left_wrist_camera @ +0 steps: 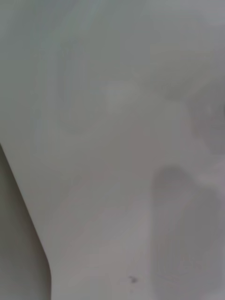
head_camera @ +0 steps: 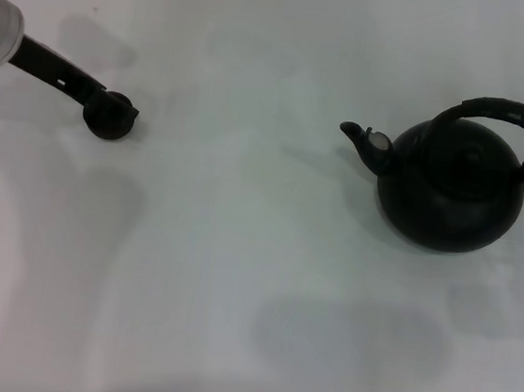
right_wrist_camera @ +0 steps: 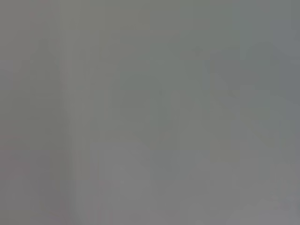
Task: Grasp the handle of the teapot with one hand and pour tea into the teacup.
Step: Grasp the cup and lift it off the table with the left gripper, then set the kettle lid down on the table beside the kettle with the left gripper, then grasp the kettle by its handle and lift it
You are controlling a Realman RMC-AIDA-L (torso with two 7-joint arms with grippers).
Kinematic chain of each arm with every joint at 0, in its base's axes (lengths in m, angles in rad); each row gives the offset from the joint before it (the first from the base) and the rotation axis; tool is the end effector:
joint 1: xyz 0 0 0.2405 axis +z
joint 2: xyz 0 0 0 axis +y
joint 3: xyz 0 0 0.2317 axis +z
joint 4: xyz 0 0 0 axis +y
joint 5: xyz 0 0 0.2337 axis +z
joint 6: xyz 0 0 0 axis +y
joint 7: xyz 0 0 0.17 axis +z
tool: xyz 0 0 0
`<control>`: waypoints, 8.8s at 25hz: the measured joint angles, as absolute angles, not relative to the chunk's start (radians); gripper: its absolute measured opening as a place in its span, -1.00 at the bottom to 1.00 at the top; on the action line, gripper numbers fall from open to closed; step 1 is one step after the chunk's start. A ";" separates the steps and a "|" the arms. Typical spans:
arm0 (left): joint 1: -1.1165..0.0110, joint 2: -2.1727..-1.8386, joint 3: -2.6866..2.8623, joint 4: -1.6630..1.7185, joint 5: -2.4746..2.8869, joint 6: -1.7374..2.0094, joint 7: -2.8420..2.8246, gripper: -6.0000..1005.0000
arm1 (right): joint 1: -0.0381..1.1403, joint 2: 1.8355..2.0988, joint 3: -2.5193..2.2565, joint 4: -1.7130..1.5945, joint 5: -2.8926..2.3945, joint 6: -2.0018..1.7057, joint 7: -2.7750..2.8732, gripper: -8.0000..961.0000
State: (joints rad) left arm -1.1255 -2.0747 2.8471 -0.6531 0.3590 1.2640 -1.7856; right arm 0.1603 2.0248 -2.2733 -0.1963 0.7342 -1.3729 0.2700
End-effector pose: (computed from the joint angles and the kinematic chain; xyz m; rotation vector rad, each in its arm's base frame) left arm -0.2776 0.4196 0.0045 -2.4957 -1.0990 0.2579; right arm 0.3723 0.2674 0.0104 -1.5176 0.5952 0.7487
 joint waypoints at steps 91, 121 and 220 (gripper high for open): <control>-1.298 -2.080 2.845 -0.152 0.569 1.058 -1.785 0.37 | 0.168 2.025 -2.273 -0.202 0.758 -1.361 0.270 0.55; -1.316 -2.074 2.845 -0.148 0.426 1.086 -1.649 0.74 | 0.170 2.023 -2.273 -0.196 0.785 -1.359 0.270 0.55; -0.444 -2.078 2.832 0.058 -1.186 1.396 -0.459 0.72 | 0.219 2.016 -2.260 -0.154 0.361 -1.355 0.570 -0.58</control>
State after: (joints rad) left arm -0.4439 -2.0785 2.8317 0.0583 -1.1859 1.3959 -0.4589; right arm 0.2194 2.0156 -2.2600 -0.1542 0.3609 -1.3550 0.5696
